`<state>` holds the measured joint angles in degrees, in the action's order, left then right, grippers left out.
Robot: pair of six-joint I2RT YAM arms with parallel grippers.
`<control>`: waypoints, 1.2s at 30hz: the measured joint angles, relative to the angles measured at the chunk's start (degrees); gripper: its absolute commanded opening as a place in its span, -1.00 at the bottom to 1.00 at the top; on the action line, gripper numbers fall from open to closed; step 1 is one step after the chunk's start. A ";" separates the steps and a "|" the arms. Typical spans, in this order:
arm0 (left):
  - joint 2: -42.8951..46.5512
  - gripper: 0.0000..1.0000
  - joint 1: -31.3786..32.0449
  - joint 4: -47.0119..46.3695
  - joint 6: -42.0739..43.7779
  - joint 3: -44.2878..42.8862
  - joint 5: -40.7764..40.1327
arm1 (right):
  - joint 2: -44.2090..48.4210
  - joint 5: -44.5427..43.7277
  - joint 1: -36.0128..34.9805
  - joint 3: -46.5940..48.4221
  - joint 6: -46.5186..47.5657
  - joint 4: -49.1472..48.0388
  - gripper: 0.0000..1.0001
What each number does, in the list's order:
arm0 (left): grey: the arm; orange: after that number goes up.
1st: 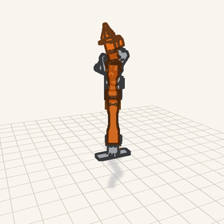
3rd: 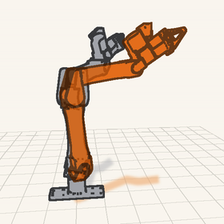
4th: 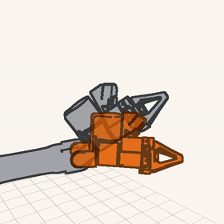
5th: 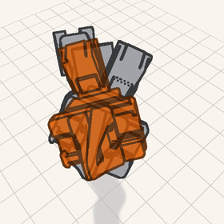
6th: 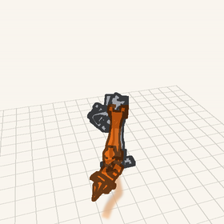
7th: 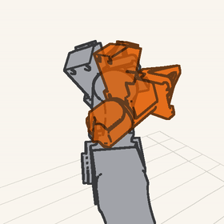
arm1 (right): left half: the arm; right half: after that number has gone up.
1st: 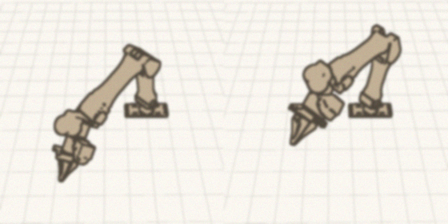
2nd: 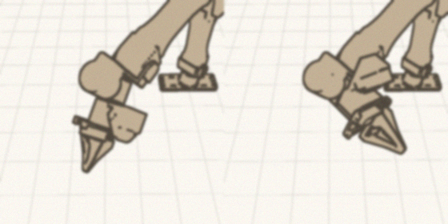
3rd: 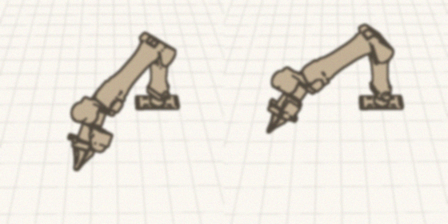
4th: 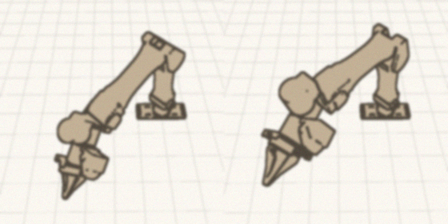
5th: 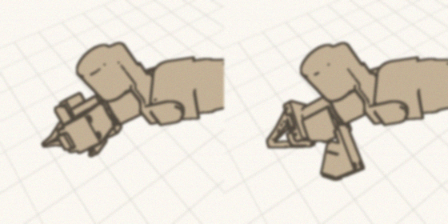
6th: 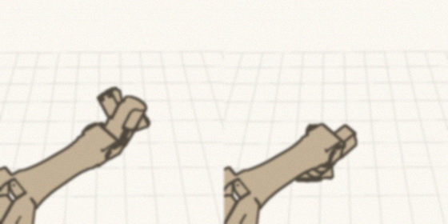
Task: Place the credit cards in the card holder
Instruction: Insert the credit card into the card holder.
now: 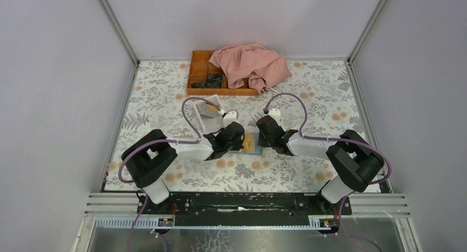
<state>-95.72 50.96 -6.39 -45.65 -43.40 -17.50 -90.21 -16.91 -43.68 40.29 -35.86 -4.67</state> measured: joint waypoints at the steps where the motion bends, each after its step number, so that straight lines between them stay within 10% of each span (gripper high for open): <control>1: -0.35 -1.00 0.26 -0.02 0.00 -0.26 0.13 | 0.00 0.00 0.00 0.00 0.00 0.00 -0.80; 36: -6.69 -1.00 3.98 3.10 1.01 -7.72 -1.62 | 0.20 -1.68 0.13 -0.04 0.20 0.63 -0.64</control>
<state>-102.41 54.94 -3.29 -44.64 -51.11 -19.11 -90.02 -18.59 -43.55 40.25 -35.66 -4.03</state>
